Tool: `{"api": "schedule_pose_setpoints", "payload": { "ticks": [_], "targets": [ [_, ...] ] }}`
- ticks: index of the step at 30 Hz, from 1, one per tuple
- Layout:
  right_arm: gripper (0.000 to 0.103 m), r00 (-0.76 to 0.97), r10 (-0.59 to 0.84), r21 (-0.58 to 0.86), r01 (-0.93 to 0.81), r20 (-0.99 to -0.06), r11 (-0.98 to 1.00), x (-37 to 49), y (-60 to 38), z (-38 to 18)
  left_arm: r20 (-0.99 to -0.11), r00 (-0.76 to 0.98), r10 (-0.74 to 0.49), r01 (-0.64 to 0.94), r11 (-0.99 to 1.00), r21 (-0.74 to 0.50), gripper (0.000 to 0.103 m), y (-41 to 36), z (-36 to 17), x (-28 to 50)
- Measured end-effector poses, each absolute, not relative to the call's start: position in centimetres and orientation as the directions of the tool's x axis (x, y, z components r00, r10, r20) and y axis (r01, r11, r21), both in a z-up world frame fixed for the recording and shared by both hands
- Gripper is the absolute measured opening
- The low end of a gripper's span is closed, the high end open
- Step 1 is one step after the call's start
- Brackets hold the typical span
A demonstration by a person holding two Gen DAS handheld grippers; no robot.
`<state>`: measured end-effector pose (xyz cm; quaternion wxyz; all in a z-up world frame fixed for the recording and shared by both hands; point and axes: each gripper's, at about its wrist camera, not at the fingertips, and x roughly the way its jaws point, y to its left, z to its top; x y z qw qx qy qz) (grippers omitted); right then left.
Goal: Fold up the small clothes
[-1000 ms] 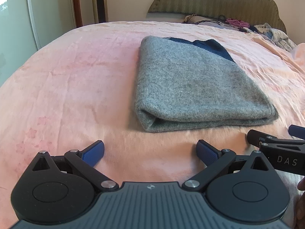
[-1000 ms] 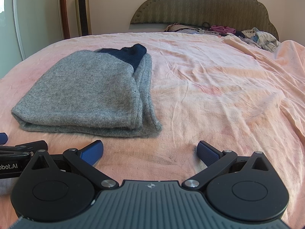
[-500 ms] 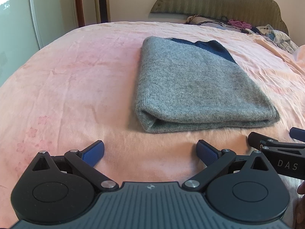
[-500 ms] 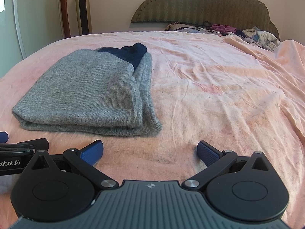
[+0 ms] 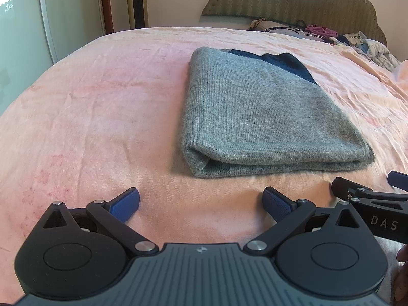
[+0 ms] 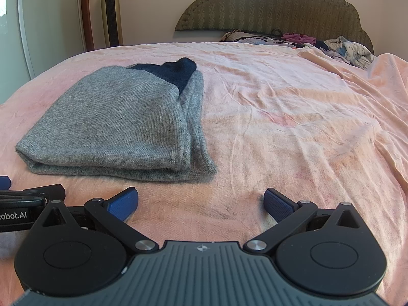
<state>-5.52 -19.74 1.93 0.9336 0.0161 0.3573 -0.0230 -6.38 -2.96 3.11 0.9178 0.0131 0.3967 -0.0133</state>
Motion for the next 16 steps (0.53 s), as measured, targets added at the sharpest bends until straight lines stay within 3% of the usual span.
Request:
{"api": "schedule_pose_setpoints", "payload": {
  "ticks": [16],
  "targets": [
    [0.103,0.744,-0.031,0.014,0.055,-0.667,0.998,-5.52,-19.74,1.91,-0.724,0.689,-0.026,0.042,0.999,0.004,0.103,-2.75,3.09,-6.65]
  ]
}}
